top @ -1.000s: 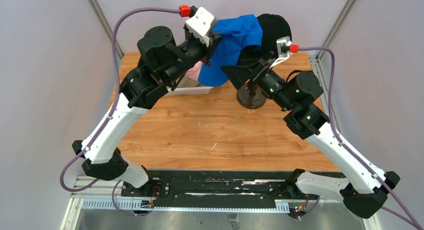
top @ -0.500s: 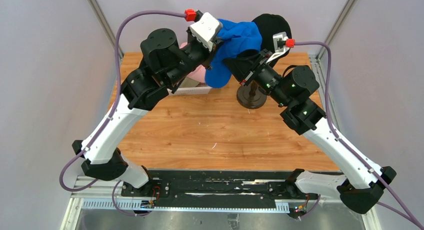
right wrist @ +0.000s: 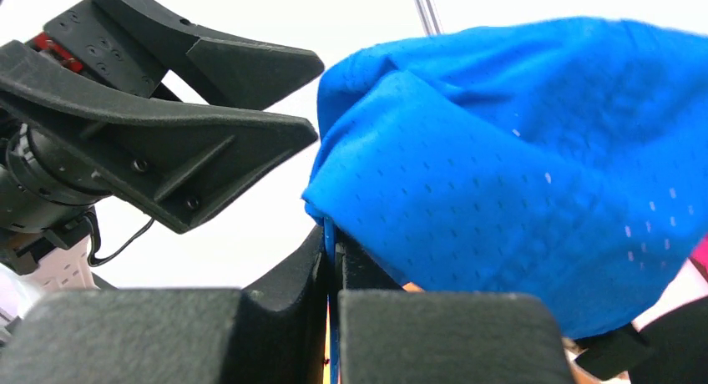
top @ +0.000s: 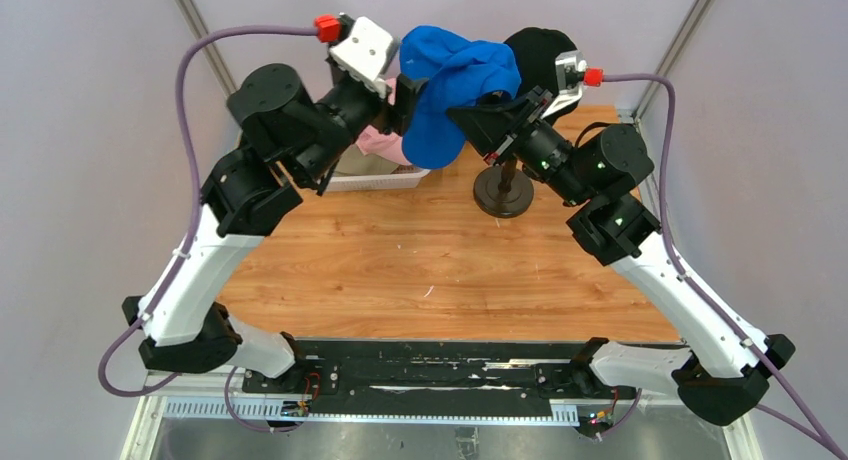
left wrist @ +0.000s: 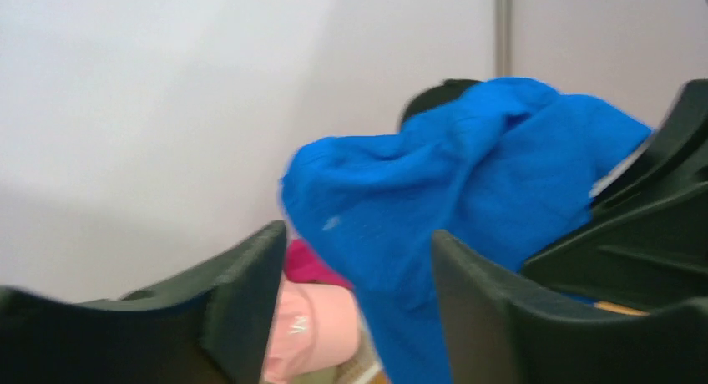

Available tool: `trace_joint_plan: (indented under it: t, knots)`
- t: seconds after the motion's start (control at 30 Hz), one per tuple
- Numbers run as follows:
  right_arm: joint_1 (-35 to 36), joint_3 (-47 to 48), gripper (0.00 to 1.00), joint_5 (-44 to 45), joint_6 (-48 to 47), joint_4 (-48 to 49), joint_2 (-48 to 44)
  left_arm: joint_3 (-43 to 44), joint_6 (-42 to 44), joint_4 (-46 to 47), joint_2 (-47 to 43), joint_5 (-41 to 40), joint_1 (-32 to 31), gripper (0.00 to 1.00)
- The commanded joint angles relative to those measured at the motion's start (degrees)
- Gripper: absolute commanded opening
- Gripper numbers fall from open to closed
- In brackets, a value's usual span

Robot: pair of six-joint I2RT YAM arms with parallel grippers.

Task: Stack the hats

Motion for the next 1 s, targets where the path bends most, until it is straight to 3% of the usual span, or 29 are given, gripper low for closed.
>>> trace_joint_plan:
  t: [0.0, 0.07, 0.27, 0.53, 0.67, 0.97]
  knots:
    - [-0.99, 4.41, 0.00, -3.22, -1.32, 3.18, 0.39, -0.50, 2.07, 4.58, -4.99, -8.57, -0.44, 0.73]
    - [-1.32, 5.28, 0.00, -3.50, -0.88, 3.33, 0.68, -1.98, 2.28, 6.40, -6.74, -12.42, -0.44, 0.79]
    - [-6.05, 8.20, 0.00, -6.63, 7.58, 8.25, 2.79, -10.34, -4.52, 9.73, -13.28, -16.98, -0.44, 0.84]
    - [-12.69, 9.41, 0.00, -12.41, 20.02, 21.24, 6.90, -32.91, -23.85, 23.15, -25.31, -3.94, -0.44, 0.87]
    - [-14.60, 9.20, 0.00, -14.21, 25.35, 27.84, 9.10, -47.19, -31.09, 37.67, -31.36, 0.37, -0.44, 0.89]
    - [-15.96, 8.12, 0.00, -15.90, 31.93, 35.61, 11.43, -59.80, -33.73, 55.88, -35.47, 2.58, -0.44, 0.96]
